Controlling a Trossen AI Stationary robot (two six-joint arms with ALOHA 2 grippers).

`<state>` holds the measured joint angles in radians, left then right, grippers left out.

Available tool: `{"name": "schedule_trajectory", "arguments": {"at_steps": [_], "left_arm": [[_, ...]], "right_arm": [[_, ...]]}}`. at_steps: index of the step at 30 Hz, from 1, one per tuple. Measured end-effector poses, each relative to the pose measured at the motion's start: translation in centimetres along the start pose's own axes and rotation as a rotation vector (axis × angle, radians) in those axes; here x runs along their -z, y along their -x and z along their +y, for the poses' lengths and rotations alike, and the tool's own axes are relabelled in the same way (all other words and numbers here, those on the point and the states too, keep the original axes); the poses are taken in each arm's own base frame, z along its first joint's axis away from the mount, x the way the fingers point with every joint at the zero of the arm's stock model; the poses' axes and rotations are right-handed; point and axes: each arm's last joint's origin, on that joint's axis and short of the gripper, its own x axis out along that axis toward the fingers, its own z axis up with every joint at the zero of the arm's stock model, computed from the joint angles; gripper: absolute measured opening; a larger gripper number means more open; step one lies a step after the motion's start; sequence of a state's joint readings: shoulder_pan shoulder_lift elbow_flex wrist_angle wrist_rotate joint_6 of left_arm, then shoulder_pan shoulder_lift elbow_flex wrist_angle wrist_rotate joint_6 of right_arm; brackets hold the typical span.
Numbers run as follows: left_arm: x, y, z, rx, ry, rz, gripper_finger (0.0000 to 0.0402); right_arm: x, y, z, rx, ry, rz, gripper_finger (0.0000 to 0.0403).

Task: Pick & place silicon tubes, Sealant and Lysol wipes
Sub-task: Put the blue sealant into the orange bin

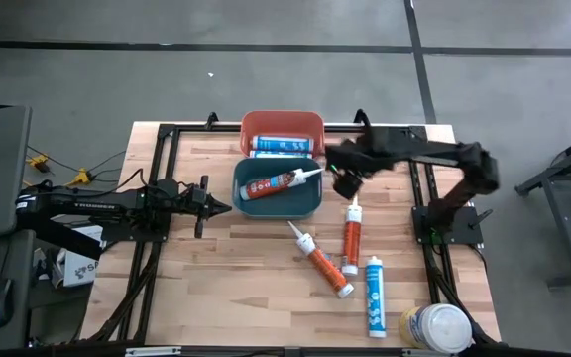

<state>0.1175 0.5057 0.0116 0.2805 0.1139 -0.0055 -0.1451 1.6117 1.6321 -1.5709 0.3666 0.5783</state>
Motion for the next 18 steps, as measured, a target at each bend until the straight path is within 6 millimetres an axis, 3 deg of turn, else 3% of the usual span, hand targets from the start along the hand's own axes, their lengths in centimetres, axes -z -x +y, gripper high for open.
{"name": "schedule_trajectory", "arguments": {"at_steps": [9, 18], "left_arm": [[0.0, 0.0, 0.0, -0.001, 0.000, 0.000, 0.0000], [0.0, 0.0, 0.0, -0.001, 0.000, 0.000, 0.0000]], "right_arm": [[9.2, -2.1, 2.3, -0.076, -0.164, 0.199, 0.0243], [14.6, -4.5, 6.4, -0.162, -0.260, 0.367, 0.0243]]}}
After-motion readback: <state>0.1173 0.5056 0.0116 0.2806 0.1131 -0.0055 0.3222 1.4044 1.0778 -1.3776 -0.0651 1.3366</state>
